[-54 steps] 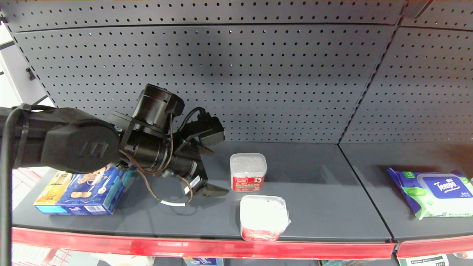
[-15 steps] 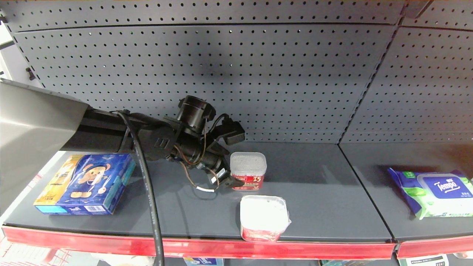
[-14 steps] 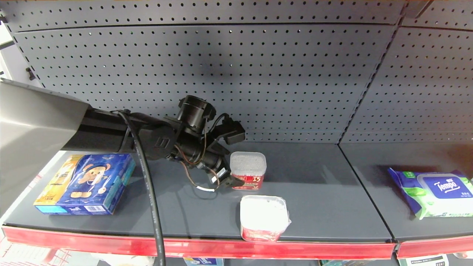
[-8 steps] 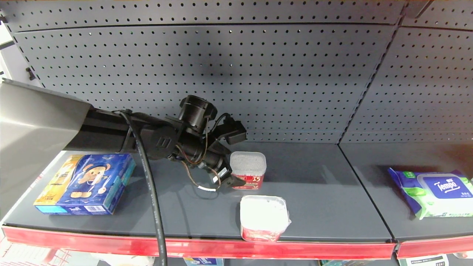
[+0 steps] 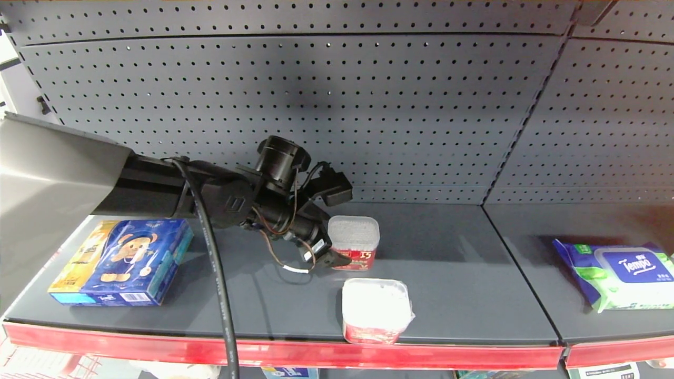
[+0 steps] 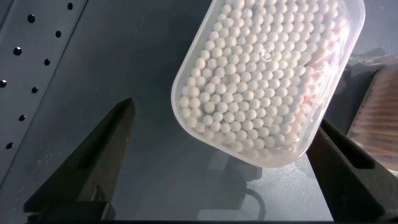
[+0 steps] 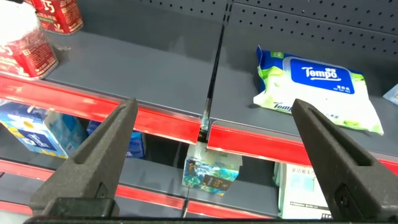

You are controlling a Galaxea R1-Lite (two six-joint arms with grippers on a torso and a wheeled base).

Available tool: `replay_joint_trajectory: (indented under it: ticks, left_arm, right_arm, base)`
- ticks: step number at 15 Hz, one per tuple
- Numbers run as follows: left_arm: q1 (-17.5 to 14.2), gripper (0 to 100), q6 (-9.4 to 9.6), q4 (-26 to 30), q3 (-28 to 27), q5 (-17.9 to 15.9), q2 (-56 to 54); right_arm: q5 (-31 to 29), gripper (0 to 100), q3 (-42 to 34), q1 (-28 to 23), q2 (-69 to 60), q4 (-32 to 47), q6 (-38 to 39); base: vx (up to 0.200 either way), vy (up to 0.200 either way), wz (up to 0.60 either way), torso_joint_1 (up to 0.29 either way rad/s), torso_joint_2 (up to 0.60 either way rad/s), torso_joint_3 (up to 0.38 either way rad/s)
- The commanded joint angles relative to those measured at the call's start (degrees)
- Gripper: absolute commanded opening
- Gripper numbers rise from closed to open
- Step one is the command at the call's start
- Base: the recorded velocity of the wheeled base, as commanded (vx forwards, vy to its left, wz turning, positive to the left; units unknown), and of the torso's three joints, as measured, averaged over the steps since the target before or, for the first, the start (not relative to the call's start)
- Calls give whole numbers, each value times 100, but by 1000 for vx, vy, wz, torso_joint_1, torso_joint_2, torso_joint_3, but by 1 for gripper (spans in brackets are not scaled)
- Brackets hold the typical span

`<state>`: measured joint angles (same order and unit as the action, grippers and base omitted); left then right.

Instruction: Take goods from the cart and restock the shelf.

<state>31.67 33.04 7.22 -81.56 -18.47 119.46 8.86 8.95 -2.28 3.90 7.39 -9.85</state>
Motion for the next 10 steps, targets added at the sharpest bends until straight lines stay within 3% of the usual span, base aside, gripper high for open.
replay_joint_trajectory:
  ticks: [1,4,7,10]
  left_arm:
    - [32,100,-8,-1,-1,1,-1]
    - [76,100,-157,-1,17,-8,-10]
    - [41,100,-157,-1,105,-52,-124]
    - [-144,100,-157,43,368,-192,-573]
  right_arm:
    - [1,100,-7,-1,14,0,-8]
    - [1,100,37,-1,41,0,-8]
    - [54,100,309,35,445,-44,-8]
    - [529,100,1496,70,1781,-53,-17]
  base:
    - [0,0,0,0,0,0]
    - [0,0,0,0,0,0]
    - [0,0,0,0,0,0]
    - [0,0,0,0,0,0]
